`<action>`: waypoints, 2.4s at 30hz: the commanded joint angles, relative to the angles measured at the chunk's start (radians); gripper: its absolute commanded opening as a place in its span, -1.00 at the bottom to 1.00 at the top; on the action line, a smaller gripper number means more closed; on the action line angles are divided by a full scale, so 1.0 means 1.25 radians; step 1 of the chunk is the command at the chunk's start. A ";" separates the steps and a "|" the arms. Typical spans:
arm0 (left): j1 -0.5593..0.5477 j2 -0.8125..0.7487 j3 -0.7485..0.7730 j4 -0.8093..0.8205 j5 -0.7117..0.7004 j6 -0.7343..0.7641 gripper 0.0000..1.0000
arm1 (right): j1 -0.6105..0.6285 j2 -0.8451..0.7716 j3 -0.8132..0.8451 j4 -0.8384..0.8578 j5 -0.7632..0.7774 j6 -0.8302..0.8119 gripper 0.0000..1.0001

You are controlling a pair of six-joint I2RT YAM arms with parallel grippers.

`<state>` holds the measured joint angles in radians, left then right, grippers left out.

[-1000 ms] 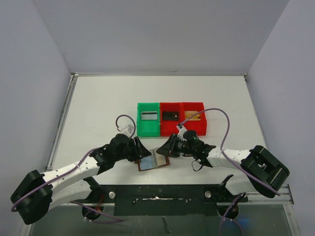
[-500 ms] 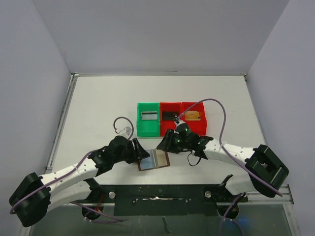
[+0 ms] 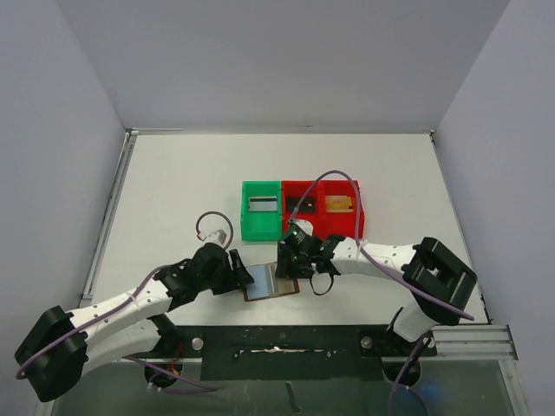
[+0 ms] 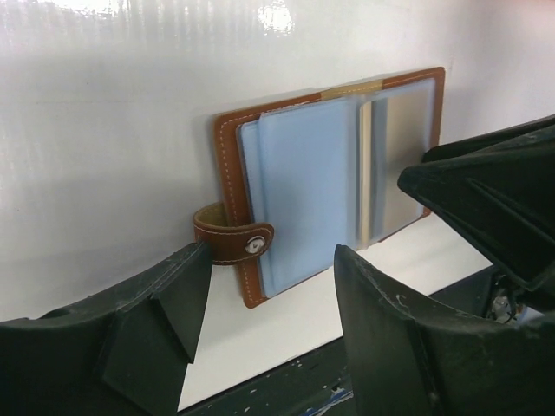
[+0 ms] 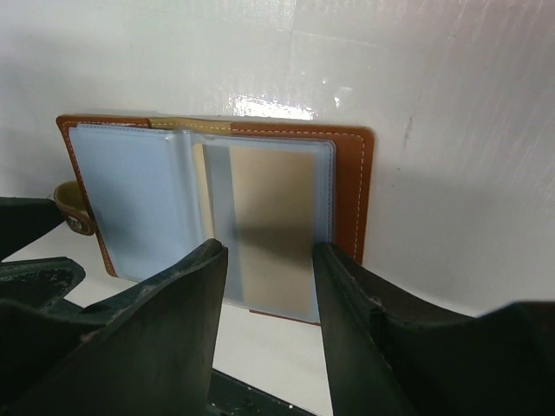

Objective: Take the credit cards out of the card holder

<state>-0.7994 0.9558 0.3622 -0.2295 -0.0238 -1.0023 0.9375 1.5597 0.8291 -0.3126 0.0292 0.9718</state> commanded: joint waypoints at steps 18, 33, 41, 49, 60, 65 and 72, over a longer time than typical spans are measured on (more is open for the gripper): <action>-0.002 0.078 0.000 0.089 0.068 0.046 -0.02 | 0.011 0.018 0.032 0.078 -0.037 -0.010 -0.18; -0.002 0.085 0.014 0.078 0.059 0.053 -0.13 | 0.011 -0.047 0.031 0.096 -0.044 -0.011 -0.37; -0.002 0.080 0.023 0.065 0.052 0.055 -0.14 | -0.002 -0.059 0.042 -0.016 0.057 -0.011 -0.15; -0.002 0.068 0.051 0.034 0.034 0.066 -0.01 | -0.013 -0.022 0.081 -0.126 0.139 -0.037 0.02; -0.003 0.108 0.075 0.044 0.057 0.089 0.02 | -0.013 0.044 0.086 -0.103 0.105 -0.048 0.03; -0.005 0.160 0.084 0.050 0.065 0.105 0.02 | -0.004 0.060 0.089 -0.095 0.093 -0.052 -0.08; -0.020 0.206 0.097 0.044 0.056 0.116 -0.05 | 0.015 0.056 0.124 -0.133 0.132 -0.055 -0.46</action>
<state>-0.8070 1.1873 0.4515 -0.1890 0.0498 -0.8845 0.9340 1.6291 0.9306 -0.4629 0.1593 0.9112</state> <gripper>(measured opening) 0.489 0.299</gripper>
